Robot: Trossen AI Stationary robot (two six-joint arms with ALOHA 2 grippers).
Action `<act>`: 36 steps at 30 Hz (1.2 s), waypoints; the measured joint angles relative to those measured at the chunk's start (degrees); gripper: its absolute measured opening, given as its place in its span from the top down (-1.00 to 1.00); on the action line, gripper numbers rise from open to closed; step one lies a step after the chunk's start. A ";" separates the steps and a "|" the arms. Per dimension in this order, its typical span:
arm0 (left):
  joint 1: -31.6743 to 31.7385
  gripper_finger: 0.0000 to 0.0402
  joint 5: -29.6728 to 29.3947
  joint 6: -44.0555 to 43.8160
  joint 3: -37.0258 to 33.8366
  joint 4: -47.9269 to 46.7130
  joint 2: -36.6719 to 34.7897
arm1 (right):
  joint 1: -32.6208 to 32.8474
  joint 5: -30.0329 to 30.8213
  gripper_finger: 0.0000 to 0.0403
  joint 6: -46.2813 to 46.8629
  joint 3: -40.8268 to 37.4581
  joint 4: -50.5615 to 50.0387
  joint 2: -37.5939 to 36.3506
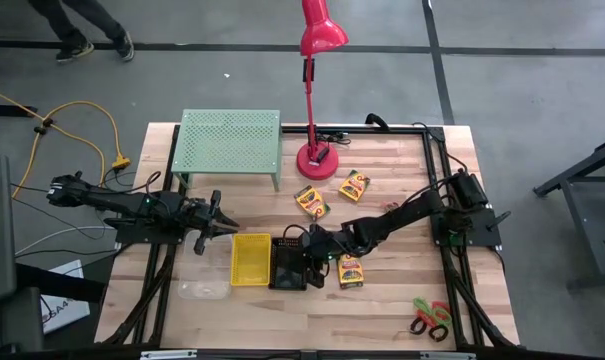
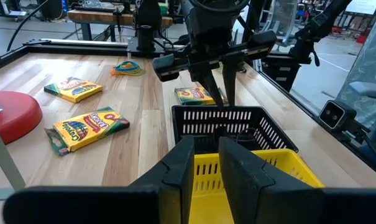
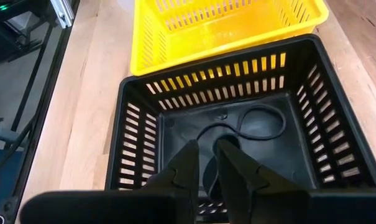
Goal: Pick & Place Office Desk Supplies
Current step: Put the blue rubber band into the black rubber band
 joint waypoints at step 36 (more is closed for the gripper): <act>0.01 0.65 -0.02 0.00 0.00 0.98 0.04 | -12.69 6.59 0.79 6.20 -0.14 -38.98 -13.87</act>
